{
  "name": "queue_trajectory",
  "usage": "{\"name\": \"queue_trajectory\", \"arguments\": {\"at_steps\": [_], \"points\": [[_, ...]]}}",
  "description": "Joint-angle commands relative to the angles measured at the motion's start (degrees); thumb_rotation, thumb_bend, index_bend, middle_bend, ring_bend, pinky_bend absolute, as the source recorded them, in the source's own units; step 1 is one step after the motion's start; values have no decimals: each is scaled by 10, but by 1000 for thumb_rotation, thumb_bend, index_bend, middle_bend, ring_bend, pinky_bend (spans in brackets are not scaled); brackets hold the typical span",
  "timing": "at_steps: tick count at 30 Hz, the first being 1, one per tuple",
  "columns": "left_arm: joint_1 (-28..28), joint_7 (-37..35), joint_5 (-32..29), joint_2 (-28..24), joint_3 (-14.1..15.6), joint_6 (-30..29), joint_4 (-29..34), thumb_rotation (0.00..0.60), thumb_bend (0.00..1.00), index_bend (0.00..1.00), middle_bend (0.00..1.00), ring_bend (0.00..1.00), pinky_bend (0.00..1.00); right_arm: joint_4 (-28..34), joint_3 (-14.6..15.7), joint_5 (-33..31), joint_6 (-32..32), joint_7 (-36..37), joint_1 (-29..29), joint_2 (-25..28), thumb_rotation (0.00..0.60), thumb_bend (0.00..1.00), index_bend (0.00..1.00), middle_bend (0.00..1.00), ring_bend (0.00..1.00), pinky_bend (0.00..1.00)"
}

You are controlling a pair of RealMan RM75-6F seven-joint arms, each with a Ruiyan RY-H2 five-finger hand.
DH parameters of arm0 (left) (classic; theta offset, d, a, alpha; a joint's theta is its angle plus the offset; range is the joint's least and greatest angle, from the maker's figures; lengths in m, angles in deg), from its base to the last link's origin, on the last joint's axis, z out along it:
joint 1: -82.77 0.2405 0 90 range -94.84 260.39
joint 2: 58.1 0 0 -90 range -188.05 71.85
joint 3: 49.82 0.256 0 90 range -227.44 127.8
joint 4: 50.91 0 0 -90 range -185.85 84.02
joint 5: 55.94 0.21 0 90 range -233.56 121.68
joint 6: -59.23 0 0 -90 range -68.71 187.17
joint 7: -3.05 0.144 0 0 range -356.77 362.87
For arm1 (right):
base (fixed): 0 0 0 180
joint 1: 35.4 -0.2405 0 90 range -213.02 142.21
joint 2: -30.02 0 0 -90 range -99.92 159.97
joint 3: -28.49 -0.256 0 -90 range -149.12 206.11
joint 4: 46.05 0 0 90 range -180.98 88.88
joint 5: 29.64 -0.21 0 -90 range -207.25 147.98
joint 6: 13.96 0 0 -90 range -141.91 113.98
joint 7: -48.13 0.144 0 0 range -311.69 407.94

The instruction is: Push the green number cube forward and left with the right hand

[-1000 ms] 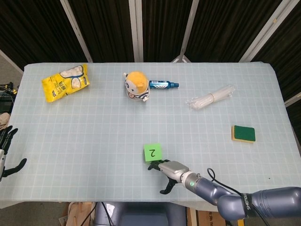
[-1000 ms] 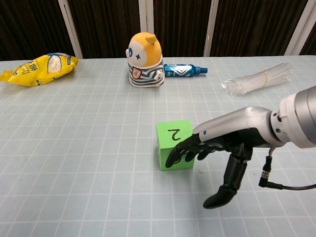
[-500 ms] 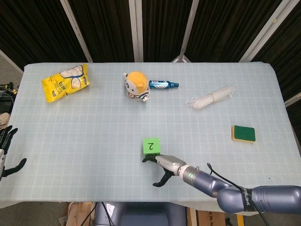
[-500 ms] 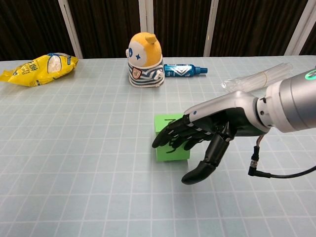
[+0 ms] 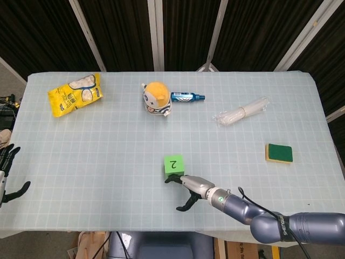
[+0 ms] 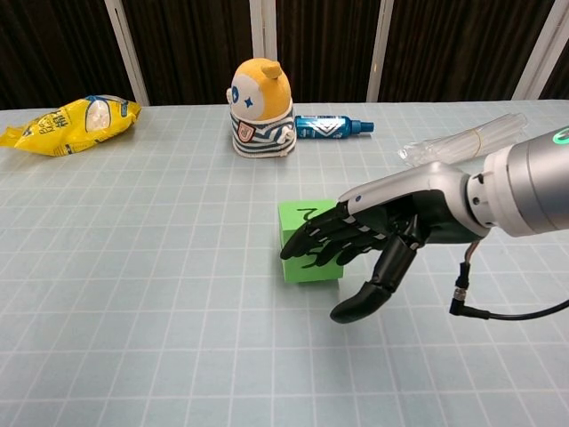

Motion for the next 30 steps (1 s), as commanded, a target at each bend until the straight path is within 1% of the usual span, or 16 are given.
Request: {"name": "queue_trajectory", "arguments": {"at_steps": [1,4,6,10,12,13,15,16,17,19,20,22,23,26,28,30], "points": [[0,-1,-1,0,-1,0,0,600,337,34,0,0,0,12,-1,14,19,12,6,26,600,281,149,108,145,0],[-1,-1,-2,0,-1,1,-1,600,337,34,0,0,0,24,2,30,26,19,16,61,600,281,160,175,196,0],[0,1,0,0,0,0,0,600,337,34,0,0,0,42,13,46,18,19,38,123,600,281,179,214,215,0],[1,7,2,2,1,-2,2,600,337,34,0,0,0,55,22,70,22,26,64,195,600,280,187,240,223,0],[1,13,4,4,2,-2,2,600,337,34,0,0,0,56,39,89,-32,3,91,233,600,281,188,241,223,0],[1,16,5,6,3,-3,3,600,337,34,0,0,0,58,50,98,-81,-17,110,242,600,281,188,241,220,0],[1,21,5,8,3,-4,4,600,337,34,0,0,0,58,65,107,-169,-57,141,240,600,280,188,240,200,0],[1,24,6,9,4,-4,4,600,337,34,0,0,0,57,74,114,-236,-88,165,230,600,280,188,231,181,0],[1,26,6,9,4,-5,5,600,337,34,0,0,0,55,79,124,-286,-111,183,219,600,280,186,220,170,0],[2,31,6,11,4,-6,5,600,337,34,0,0,0,47,92,163,-391,-160,229,189,600,281,174,181,141,0],[2,33,6,12,4,-7,6,600,337,34,0,0,0,43,100,187,-430,-176,250,176,600,281,167,169,131,0],[2,36,7,13,5,-7,6,600,337,34,0,0,0,32,111,235,-494,-192,288,152,600,281,151,141,102,0],[3,37,7,13,5,-8,7,600,337,34,0,0,0,26,116,254,-515,-195,302,144,600,280,144,131,93,0],[4,39,9,14,6,-10,7,600,337,34,0,0,0,-6,140,340,-598,-198,362,106,600,280,137,124,87,0],[4,38,10,14,6,-11,7,600,337,34,0,0,0,-33,157,394,-641,-196,396,84,600,280,132,121,83,0],[5,37,11,13,6,-12,7,600,337,34,0,0,0,-56,168,432,-672,-194,422,66,600,280,131,120,79,0]]}}
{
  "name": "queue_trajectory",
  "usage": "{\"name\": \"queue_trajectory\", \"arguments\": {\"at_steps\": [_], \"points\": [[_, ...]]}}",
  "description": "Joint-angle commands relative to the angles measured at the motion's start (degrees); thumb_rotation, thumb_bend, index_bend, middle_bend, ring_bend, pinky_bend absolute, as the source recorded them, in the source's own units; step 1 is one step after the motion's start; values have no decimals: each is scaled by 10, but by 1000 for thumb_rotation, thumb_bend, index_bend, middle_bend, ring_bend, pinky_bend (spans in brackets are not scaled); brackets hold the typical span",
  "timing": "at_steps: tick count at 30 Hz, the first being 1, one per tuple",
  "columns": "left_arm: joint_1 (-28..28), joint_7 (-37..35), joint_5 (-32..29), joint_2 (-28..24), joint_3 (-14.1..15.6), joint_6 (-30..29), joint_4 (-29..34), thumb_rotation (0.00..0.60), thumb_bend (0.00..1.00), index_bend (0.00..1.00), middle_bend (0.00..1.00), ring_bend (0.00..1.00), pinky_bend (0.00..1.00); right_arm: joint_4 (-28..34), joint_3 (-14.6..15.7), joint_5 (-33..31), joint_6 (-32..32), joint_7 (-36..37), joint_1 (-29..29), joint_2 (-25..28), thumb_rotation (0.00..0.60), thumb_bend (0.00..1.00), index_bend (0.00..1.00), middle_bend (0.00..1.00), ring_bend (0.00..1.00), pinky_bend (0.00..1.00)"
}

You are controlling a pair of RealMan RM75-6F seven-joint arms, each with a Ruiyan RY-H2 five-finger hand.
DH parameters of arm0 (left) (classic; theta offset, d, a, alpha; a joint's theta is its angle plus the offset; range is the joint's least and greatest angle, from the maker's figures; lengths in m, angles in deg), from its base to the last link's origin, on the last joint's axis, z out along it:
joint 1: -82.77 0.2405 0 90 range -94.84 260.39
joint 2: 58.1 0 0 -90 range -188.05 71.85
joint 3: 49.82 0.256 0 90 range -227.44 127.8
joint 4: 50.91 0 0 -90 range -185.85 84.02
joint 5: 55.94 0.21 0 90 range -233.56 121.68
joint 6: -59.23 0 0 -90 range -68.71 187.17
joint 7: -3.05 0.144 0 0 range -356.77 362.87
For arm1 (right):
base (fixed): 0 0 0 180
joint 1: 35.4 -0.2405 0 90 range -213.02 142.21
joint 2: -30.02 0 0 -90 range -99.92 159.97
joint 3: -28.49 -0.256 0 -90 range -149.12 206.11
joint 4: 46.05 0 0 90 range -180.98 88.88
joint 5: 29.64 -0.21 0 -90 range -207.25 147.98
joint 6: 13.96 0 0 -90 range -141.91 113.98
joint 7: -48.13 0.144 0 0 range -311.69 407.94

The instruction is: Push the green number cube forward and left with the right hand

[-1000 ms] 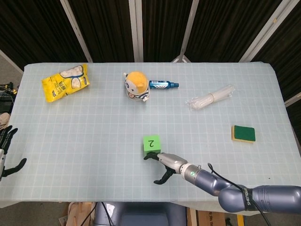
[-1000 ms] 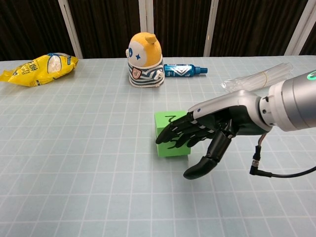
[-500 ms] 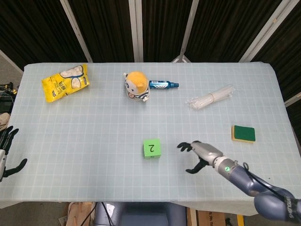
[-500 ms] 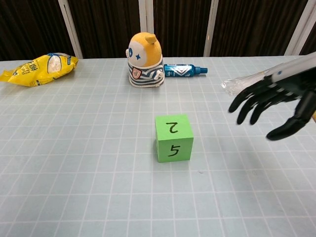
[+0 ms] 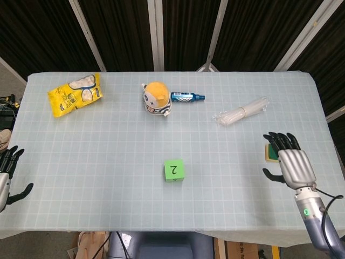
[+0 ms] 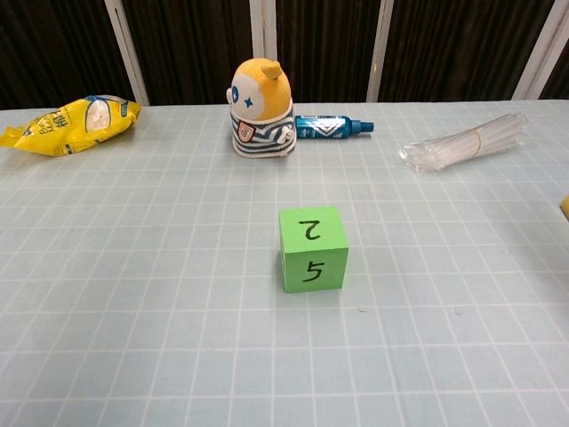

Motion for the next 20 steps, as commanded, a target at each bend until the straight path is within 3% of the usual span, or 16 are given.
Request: {"name": "queue_trajectory", "arguments": {"at_steps": [1,7,20], "points": [[0,-2,1,-1,0,0,-1,600,337,34,0,0,0,-79,57,153,-130,-31,122,-81,600,280,131,120,79,0],[-1,-13,1,-2,-2,1,-5,600,337,34,0,0,0,-151,59,213,-185,-34,173,-123,600,281,131,114,70,0],[-4,-23,14,5,0,-1,-23,600,337,33,0,0,0,-185,29,192,-173,-124,215,-140,600,280,116,88,61,0]]}}
